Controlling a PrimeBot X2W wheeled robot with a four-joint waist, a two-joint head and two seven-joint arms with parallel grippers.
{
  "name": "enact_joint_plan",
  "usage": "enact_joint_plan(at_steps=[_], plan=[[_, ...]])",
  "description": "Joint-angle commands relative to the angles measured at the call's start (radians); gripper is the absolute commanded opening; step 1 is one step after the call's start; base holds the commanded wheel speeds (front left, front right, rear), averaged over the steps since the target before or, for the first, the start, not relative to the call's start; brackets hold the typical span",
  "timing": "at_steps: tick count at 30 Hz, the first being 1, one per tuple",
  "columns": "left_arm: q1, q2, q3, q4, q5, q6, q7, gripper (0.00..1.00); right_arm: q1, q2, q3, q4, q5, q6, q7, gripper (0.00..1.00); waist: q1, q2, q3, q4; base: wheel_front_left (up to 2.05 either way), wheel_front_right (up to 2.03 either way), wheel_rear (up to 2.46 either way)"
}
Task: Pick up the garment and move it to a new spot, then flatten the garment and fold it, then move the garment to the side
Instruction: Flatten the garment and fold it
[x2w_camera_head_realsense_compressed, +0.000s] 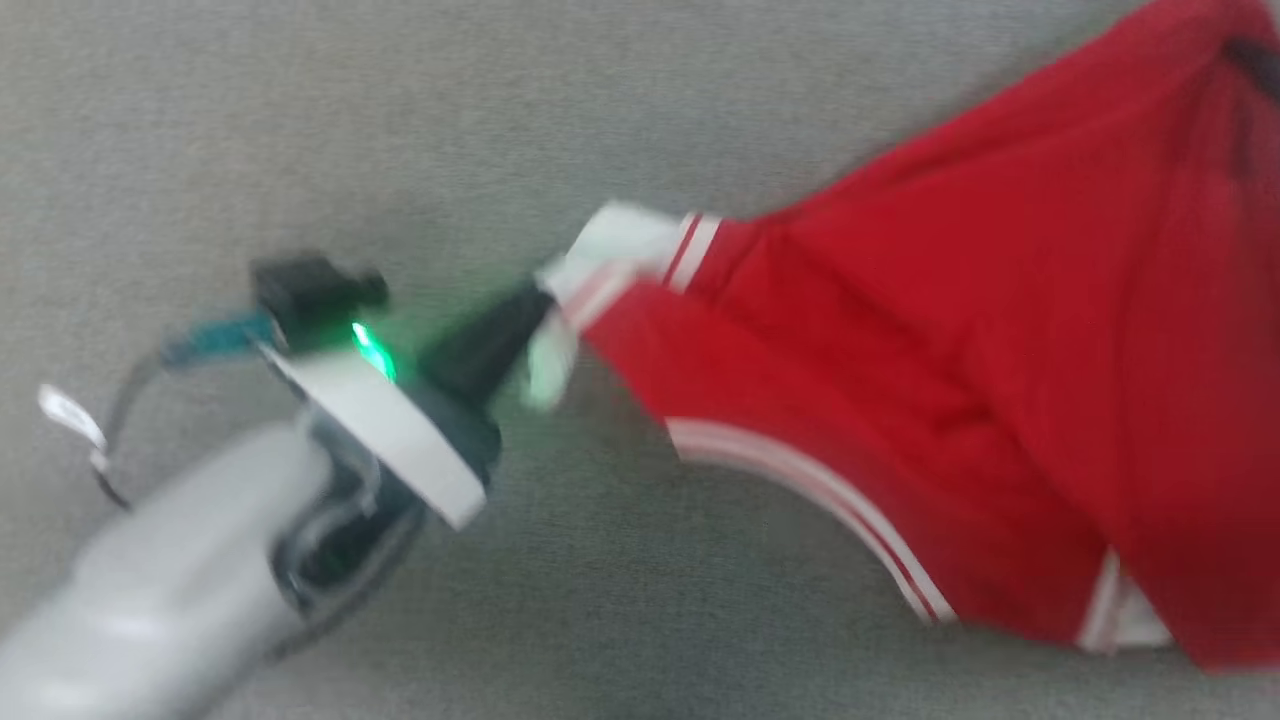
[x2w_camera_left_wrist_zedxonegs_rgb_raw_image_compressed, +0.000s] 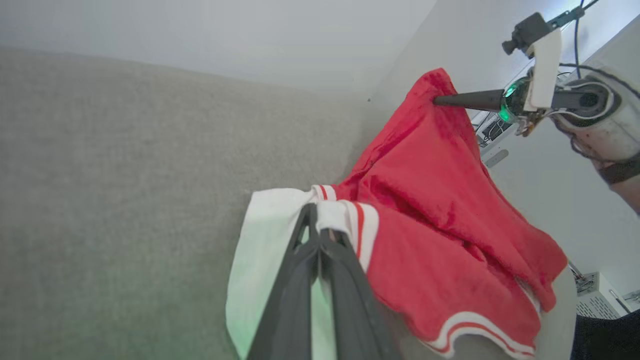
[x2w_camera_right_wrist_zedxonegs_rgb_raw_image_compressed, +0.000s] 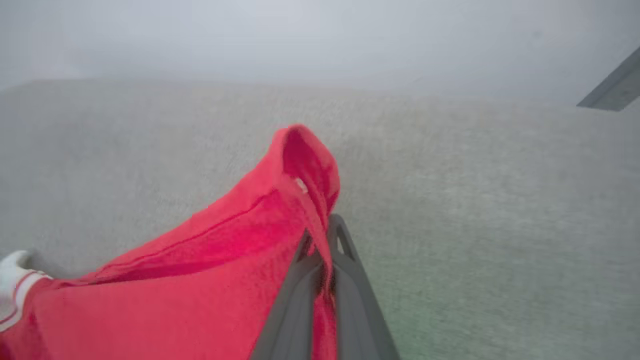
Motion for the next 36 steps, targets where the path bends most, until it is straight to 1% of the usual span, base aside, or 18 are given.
enact_joint_plan(at_steps=[1, 5, 6, 7, 8, 9, 11, 13, 17, 19, 21, 25, 28, 31, 34, 36], plan=[[-0.036, 0.008, 0.010, 0.003, -0.014, 0.003, 0.000, 0.00, -0.031, 0.010, -0.013, 0.008, -0.002, 0.000, -0.024, 0.00, 0.0000, 0.0000, 0.002, -0.016, 0.00, 0.00, 0.00], [-0.199, 0.037, 0.040, 0.039, -0.109, 0.003, 0.001, 0.00, -0.154, 0.065, -0.102, 0.083, -0.042, 0.000, -0.120, 0.00, 0.0000, 0.0000, 0.029, -0.049, 0.00, 0.00, 0.00], [-0.297, 0.048, 0.067, 0.082, -0.158, 0.003, 0.008, 0.00, -0.235, 0.093, -0.146, 0.122, -0.078, 0.000, -0.175, 0.00, 0.0000, 0.0000, 0.046, -0.064, 0.00, 0.00, 0.00], [-0.297, 0.048, 0.067, 0.082, -0.158, 0.003, 0.008, 0.00, -0.235, 0.093, -0.146, 0.122, -0.078, 0.000, -0.175, 0.00, 0.0000, 0.0000, 0.046, -0.064, 0.00, 0.00, 0.00], [-0.348, 0.048, 0.086, 0.111, -0.189, 0.003, 0.015, 0.00, -0.280, 0.110, -0.169, 0.147, -0.097, 0.000, -0.206, 0.00, 0.0000, 0.0000, 0.054, -0.072, 0.00, 0.00, 0.00], [-0.451, 0.041, 0.127, 0.181, -0.236, 0.003, 0.027, 0.00, -0.364, 0.142, -0.213, 0.199, -0.141, 0.000, -0.263, 0.00, 0.0000, 0.0000, 0.070, -0.087, 0.00, 0.00, 0.00], [-0.559, 0.030, 0.167, 0.250, -0.273, 0.003, 0.042, 0.00, -0.450, 0.174, -0.249, 0.245, -0.184, 0.000, -0.313, 0.00, 0.0000, 0.0000, 0.087, -0.104, 0.00, 0.00, 0.00], [-0.663, 0.027, 0.202, 0.319, -0.296, 0.003, 0.051, 0.00, -0.531, 0.192, -0.280, 0.286, -0.225, 0.000, -0.367, 0.00, 0.0000, 0.0000, 0.098, -0.122, 0.00, 0.00, 0.00], [-0.852, 0.013, 0.248, 0.427, -0.285, 0.003, 0.044, 0.00, -0.664, 0.225, -0.347, 0.364, -0.300, -0.001, -0.475, 0.00, 0.0000, 0.0000, 0.109, -0.151, 0.00, 0.00, 0.00], [-0.915, 0.009, 0.255, 0.464, -0.272, 0.003, 0.033, 0.00, -0.708, 0.228, -0.366, 0.397, -0.332, -0.002, -0.513, 0.00, 0.0000, 0.0000, 0.108, -0.157, 0.00, 0.00, 0.00], [-0.944, -0.003, 0.262, 0.478, -0.286, 0.003, 0.026, 0.00, -0.728, 0.238, -0.374, 0.429, -0.352, -0.002, -0.532, 0.00, 0.0000, 0.0000, 0.104, -0.162, 0.00, 0.00, 0.00], [-0.896, -0.009, 0.246, 0.445, -0.300, 0.003, 0.021, 0.00, -0.711, 0.233, -0.360, 0.465, -0.354, -0.002, -0.537, 0.00, 0.0000, 0.0000, 0.096, -0.159, 0.00, 0.00, 0.00], [-0.788, -0.009, 0.218, 0.371, -0.337, 0.003, 0.019, 0.00, -0.635, 0.224, -0.319, 0.469, -0.325, -0.001, -0.537, 0.00, 0.0000, 0.0000, 0.089, -0.150, 0.00, 0.00, 0.00], [-0.635, 0.014, 0.196, 0.275, -0.367, 0.003, 0.011, 0.00, -0.520, 0.210, -0.269, 0.440, -0.262, -0.001, -0.520, 0.00, 0.0000, 0.0000, 0.082, -0.145, 0.00, 0.00, 0.00], [-0.459, 0.027, 0.191, 0.172, -0.390, 0.003, 0.003, 0.00, -0.359, 0.187, -0.215, 0.384, -0.184, -0.001, -0.494, 0.00, 0.0000, 0.0000, 0.073, -0.138, 0.00, 0.00, 0.00], [-0.341, 0.037, 0.202, 0.108, -0.395, 0.003, -0.001, 0.00, -0.244, 0.166, -0.198, 0.332, -0.128, -0.001, -0.475, 0.00, 0.0000, 0.0000, 0.063, -0.132, 0.00, 0.00, 0.00]])
